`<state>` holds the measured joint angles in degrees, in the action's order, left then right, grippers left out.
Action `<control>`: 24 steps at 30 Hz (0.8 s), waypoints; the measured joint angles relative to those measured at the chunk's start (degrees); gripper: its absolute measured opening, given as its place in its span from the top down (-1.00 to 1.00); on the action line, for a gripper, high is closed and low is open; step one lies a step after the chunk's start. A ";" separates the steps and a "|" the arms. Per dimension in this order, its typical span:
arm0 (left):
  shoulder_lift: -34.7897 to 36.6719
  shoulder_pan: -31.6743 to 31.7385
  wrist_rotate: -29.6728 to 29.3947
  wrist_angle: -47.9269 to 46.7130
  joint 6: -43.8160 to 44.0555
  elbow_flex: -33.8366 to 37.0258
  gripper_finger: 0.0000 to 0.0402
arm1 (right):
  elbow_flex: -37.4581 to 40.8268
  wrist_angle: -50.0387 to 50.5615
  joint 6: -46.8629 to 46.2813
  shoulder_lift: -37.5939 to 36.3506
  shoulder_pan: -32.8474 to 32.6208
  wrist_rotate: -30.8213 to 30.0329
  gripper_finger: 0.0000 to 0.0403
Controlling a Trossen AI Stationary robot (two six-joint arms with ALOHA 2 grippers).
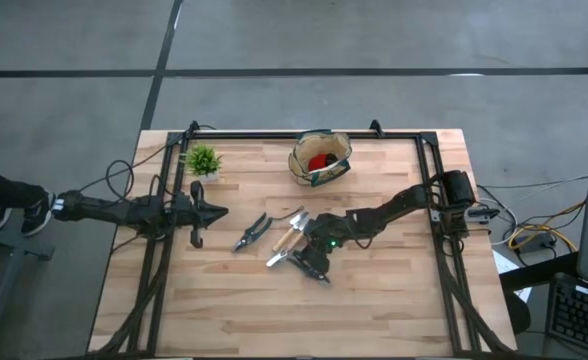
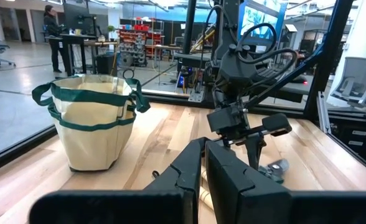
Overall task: Pick & Place Garden tools in Gardening bag
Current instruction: Put the right green scissors into the green bag
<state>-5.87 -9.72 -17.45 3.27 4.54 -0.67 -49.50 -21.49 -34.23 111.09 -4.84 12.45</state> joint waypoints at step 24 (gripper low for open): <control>-0.02 0.00 0.00 -0.06 0.00 0.00 0.85 | 0.07 1.45 9.05 -4.85 0.57 -3.66 0.97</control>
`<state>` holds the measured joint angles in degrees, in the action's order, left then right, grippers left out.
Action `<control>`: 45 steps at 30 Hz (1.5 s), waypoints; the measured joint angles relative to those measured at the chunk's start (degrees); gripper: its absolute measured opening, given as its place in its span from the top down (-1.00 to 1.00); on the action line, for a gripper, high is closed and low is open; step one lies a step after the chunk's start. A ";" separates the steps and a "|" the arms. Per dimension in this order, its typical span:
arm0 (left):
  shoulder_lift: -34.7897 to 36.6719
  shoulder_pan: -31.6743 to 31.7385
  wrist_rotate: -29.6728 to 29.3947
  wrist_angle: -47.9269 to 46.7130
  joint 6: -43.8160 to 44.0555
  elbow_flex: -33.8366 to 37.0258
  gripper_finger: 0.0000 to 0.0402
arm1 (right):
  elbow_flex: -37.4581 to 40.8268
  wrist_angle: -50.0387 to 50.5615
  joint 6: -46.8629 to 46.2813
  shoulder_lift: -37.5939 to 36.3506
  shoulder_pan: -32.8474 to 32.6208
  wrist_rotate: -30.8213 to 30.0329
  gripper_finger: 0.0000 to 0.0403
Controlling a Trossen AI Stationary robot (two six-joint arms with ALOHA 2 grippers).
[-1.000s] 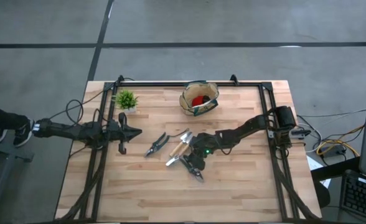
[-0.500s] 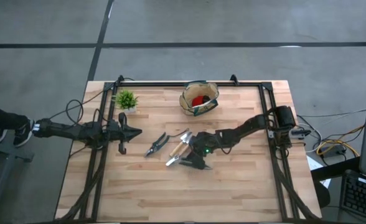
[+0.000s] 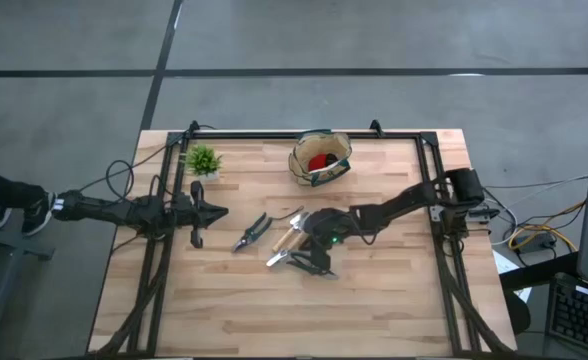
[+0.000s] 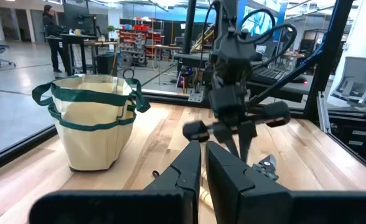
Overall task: Pick & Place Garden tools in Gardening bag
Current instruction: Put the right green scissors into the green bag
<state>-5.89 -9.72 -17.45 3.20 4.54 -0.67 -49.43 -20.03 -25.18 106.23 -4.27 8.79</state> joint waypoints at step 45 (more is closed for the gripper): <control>-1.27 0.00 0.00 0.20 0.00 0.00 0.85 | -33.96 44.30 7.45 16.41 -9.77 -10.34 0.10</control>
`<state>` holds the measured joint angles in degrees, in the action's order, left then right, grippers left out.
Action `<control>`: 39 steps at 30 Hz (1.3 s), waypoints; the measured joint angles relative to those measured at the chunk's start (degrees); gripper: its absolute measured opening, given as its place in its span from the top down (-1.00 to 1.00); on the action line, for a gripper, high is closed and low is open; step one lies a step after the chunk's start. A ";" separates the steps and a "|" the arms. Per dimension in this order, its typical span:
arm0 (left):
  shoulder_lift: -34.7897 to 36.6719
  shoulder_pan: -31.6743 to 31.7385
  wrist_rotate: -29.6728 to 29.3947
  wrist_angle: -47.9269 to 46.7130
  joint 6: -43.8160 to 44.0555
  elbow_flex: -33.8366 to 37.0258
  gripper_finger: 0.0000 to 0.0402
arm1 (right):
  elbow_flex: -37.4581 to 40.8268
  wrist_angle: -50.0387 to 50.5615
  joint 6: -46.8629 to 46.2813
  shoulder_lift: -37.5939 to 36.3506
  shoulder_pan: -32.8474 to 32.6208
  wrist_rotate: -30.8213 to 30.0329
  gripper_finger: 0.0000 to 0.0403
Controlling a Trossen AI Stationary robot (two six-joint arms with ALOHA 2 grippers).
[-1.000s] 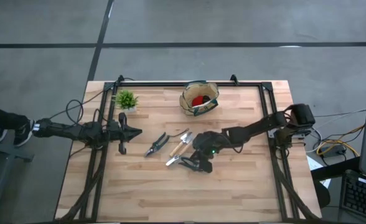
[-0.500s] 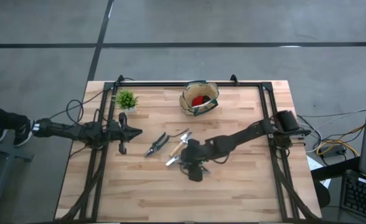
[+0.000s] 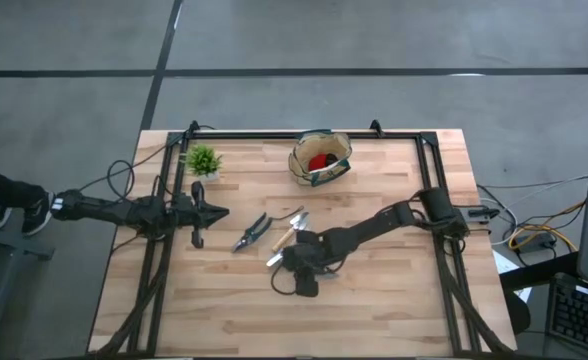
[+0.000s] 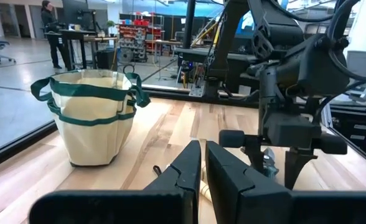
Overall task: Pick & Place Garden tools in Gardening bag
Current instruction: Put the right green scissors into the green bag
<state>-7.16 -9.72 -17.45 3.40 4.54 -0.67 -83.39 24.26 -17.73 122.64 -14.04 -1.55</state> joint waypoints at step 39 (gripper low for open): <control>-0.22 0.00 -0.02 0.00 0.00 0.00 0.85 | 20.33 -23.31 15.58 -28.62 4.68 -27.55 0.82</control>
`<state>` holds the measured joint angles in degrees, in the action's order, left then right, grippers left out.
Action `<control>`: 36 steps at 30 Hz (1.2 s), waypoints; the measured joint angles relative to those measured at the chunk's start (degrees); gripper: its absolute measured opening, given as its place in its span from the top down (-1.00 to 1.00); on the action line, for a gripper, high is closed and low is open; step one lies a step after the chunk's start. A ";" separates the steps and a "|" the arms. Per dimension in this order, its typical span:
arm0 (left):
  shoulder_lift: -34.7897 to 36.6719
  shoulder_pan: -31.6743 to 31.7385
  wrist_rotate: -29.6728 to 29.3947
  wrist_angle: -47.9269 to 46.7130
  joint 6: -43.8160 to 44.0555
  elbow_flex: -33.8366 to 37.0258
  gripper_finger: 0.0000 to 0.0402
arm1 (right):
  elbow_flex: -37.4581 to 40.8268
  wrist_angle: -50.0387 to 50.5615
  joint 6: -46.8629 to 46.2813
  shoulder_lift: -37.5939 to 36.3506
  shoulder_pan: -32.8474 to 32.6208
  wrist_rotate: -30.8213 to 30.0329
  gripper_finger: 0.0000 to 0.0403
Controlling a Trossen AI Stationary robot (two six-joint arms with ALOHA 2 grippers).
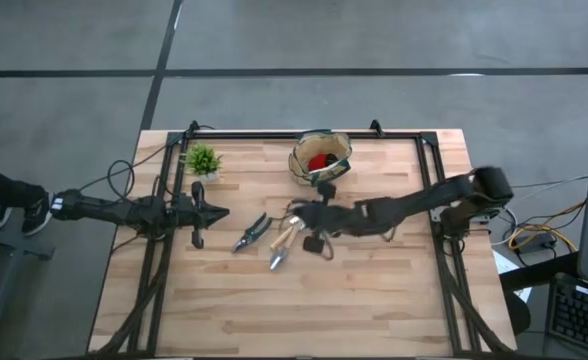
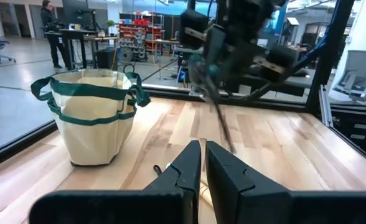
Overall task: Pick & Place Garden tools in Gardening bag
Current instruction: Put the right green scissors into the green bag
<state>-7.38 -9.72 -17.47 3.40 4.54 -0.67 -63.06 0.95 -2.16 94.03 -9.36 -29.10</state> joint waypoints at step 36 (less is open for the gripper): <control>-0.07 0.00 0.02 0.00 0.00 0.00 0.85 | 28.82 -49.11 12.39 -13.10 19.59 -3.37 0.82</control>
<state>-7.44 -9.72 -17.45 3.40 4.53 -0.67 -34.23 -48.16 10.23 80.93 10.23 -32.47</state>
